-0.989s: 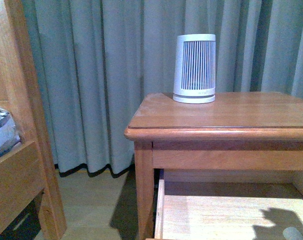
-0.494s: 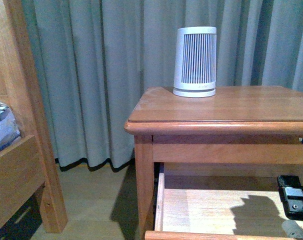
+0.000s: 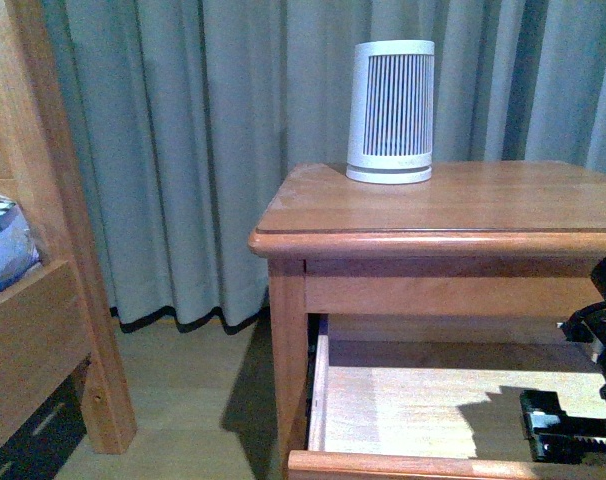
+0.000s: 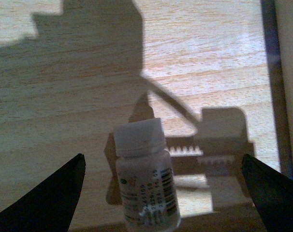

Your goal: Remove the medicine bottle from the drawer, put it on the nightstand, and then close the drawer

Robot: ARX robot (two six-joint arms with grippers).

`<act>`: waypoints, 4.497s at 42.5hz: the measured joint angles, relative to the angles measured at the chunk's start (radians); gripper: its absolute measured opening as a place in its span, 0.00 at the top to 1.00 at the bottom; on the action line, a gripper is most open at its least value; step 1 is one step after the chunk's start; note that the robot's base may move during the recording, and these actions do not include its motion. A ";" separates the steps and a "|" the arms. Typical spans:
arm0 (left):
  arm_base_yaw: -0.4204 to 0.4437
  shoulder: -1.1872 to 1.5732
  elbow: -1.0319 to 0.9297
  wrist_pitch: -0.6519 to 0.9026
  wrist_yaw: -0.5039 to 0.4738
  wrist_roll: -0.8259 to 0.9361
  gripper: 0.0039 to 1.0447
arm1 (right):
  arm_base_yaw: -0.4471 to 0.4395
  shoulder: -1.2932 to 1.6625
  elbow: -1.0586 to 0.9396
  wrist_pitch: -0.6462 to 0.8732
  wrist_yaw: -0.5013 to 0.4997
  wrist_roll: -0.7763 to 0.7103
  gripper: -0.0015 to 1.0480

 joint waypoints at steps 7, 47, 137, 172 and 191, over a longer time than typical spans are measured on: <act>0.000 0.000 0.000 0.000 0.000 0.000 0.06 | 0.011 0.031 0.027 0.013 0.002 0.000 0.07; 0.000 0.000 0.000 0.000 0.000 0.000 0.06 | 0.011 0.031 0.040 0.010 0.025 0.031 0.73; 0.000 0.000 0.000 0.000 0.000 0.000 0.06 | -0.055 0.019 0.762 -0.178 0.129 0.008 0.05; 0.000 0.000 0.000 0.000 0.000 0.000 0.06 | 0.099 -1.039 -0.714 0.126 0.022 0.091 0.07; 0.000 0.000 0.000 0.000 0.000 0.000 0.06 | 0.060 -0.233 -0.630 0.757 0.026 0.060 0.07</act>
